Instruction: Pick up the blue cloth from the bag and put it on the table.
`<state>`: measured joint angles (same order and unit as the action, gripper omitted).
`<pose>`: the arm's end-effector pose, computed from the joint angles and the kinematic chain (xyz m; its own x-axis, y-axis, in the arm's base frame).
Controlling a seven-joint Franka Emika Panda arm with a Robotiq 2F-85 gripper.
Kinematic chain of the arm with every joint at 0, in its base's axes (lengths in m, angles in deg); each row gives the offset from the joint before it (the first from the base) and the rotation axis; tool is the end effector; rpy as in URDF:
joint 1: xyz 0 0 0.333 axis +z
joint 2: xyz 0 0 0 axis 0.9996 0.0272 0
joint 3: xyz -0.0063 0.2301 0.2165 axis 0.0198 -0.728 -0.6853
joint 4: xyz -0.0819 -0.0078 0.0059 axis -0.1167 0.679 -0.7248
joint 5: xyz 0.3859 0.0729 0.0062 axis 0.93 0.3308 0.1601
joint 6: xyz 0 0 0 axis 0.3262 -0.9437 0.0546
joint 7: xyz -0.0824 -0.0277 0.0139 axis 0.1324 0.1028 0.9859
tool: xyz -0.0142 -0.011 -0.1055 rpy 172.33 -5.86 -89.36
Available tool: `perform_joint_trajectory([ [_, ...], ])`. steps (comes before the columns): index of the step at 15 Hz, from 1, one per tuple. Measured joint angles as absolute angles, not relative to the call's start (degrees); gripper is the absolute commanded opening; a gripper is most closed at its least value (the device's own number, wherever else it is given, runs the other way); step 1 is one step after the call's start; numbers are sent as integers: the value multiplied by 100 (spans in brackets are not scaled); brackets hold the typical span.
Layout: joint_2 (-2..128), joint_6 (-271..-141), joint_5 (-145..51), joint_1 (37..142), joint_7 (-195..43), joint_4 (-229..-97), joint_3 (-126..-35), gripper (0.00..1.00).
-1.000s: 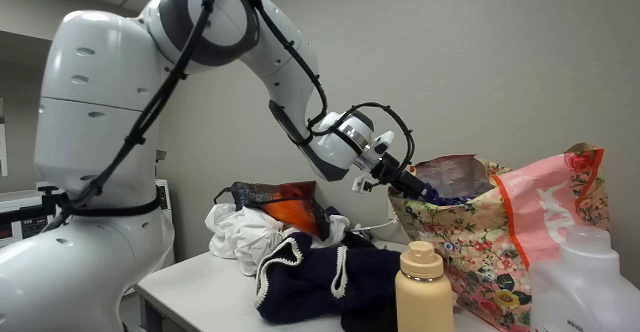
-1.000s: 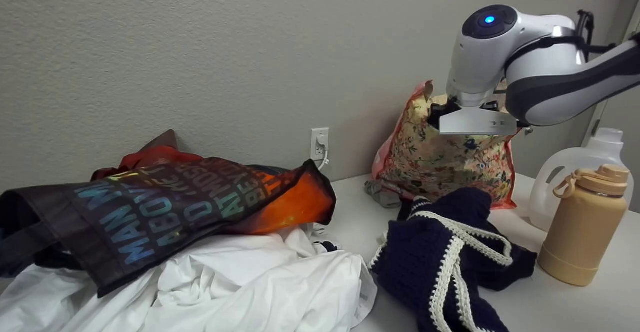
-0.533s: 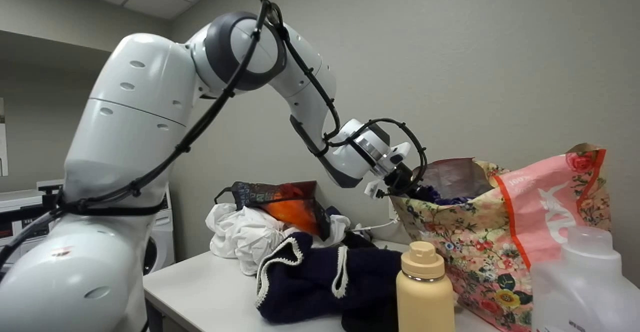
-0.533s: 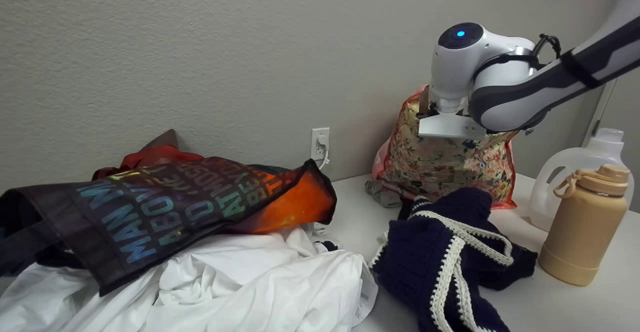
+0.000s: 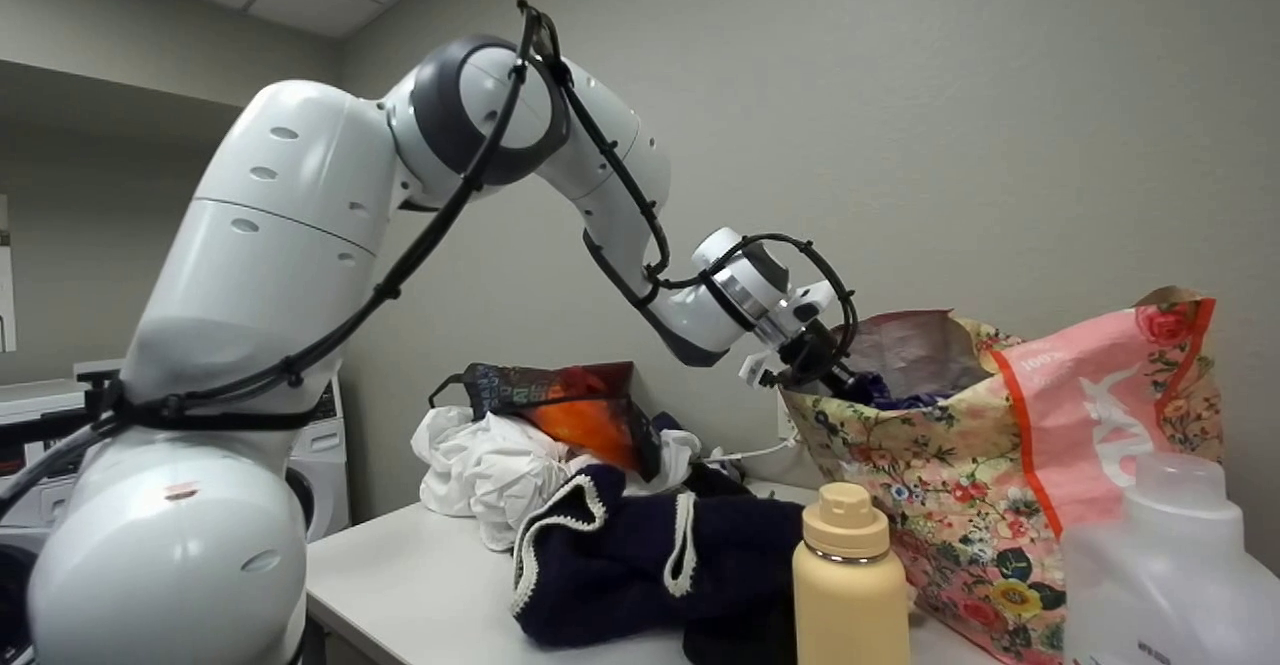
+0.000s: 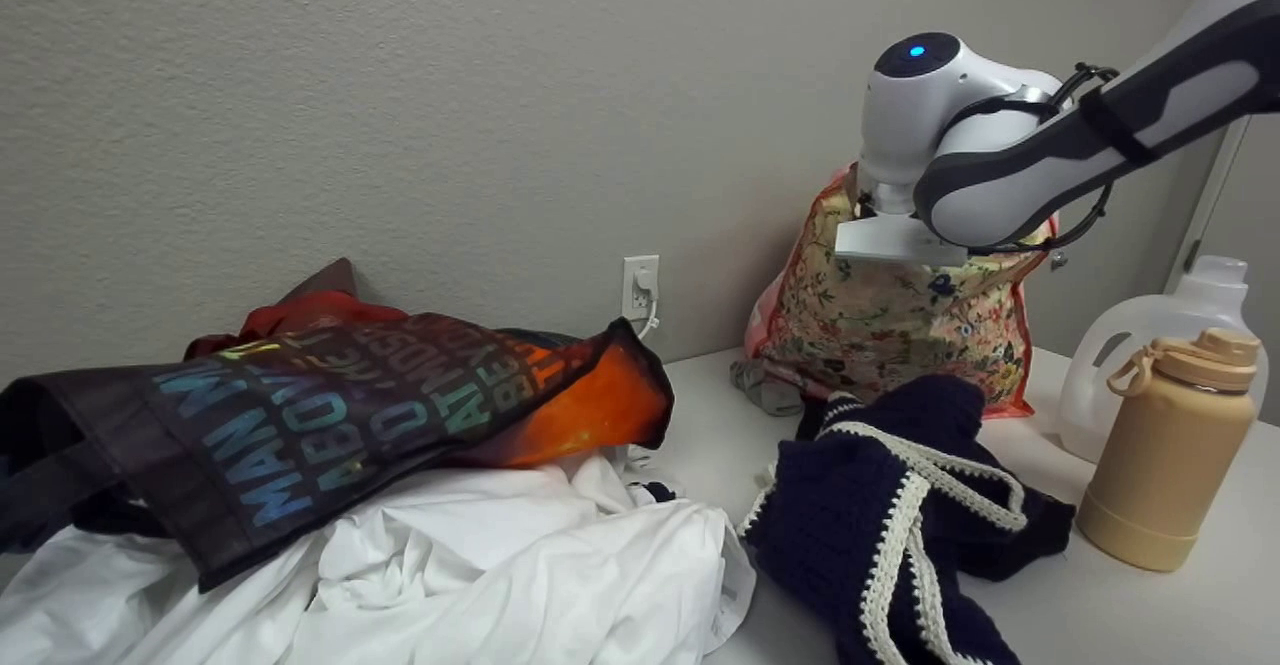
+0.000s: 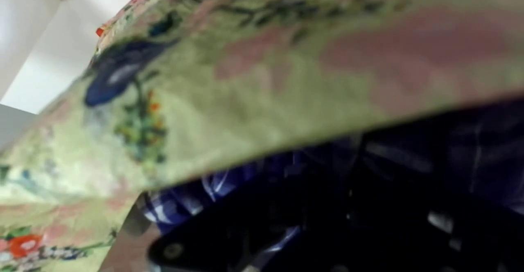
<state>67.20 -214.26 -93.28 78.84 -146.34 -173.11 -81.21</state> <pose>0.6576 -0.1416 0.3881 0.4888 -0.5821 0.6498 -0.8046 -0.5887 0.0778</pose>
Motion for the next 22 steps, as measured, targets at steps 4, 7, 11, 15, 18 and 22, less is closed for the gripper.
perform_joint_trajectory([
  [4, 6613, -21426, -8976, 8069, -14473, -17248, -7820, 2],
  [7, 6314, -21426, -8920, 8172, -14484, -17249, -7646, 2],
  [11, 5562, -21427, -9079, 8289, -14508, -17354, -7519, 3],
  [15, 4621, -21429, -9159, 8316, -14359, -17676, -7578, 3],
  [18, 3904, -21436, -9224, 8300, -14090, -17840, -7630, 3],
  [22, 2958, -21639, -9164, 8203, -14051, -17904, -7647, 3],
])
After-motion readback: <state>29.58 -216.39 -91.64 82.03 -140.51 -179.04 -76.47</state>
